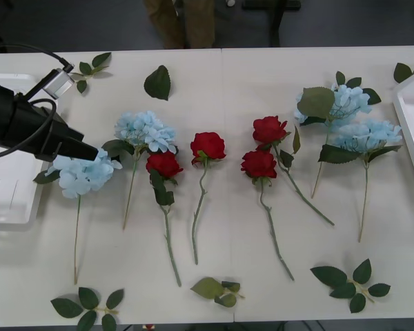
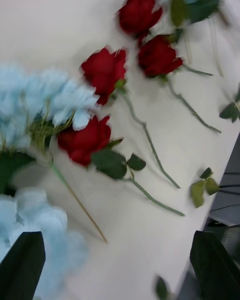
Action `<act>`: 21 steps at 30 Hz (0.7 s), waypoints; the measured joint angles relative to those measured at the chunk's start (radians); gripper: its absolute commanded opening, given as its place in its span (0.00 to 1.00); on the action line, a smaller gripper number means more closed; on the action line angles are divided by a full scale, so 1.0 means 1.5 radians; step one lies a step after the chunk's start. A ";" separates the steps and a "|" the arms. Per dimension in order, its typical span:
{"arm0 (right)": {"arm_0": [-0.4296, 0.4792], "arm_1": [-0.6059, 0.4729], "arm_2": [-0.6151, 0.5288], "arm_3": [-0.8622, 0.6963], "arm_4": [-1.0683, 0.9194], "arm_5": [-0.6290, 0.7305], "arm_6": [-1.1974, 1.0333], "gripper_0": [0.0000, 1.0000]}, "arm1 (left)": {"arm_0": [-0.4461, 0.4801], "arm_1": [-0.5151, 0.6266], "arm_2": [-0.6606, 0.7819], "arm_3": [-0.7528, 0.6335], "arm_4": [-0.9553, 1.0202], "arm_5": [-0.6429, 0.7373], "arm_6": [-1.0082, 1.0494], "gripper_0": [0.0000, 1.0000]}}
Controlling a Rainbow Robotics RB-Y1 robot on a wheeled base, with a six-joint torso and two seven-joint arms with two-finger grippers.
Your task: Place the red flowers into the right box and the blue flowers into the left box. If a person shows an open palm, hand one flower to the person first, then continue sorting.
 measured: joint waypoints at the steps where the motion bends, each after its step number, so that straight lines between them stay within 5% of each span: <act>1: 0.006 0.010 0.000 -0.001 0.014 -0.019 0.000 0.76 | -0.012 0.014 -0.027 0.000 -0.018 0.000 0.098 0.85; 4: 0.011 0.053 0.000 -0.001 0.037 -0.040 0.000 0.76 | -0.027 0.034 -0.089 0.000 -0.076 0.000 0.238 0.85; 11: 0.011 0.159 0.000 -0.037 0.125 -0.096 -0.053 0.76 | -0.027 0.035 -0.140 0.009 -0.160 0.026 0.213 0.85; 17: 0.008 0.217 0.000 -0.097 0.238 -0.121 -0.158 0.76 | -0.027 0.035 -0.191 0.008 -0.185 0.038 0.366 0.84; 21: -0.004 0.250 0.000 -0.100 0.286 -0.128 -0.174 0.51 | -0.015 0.036 -0.199 0.000 -0.202 0.044 0.414 0.85</act>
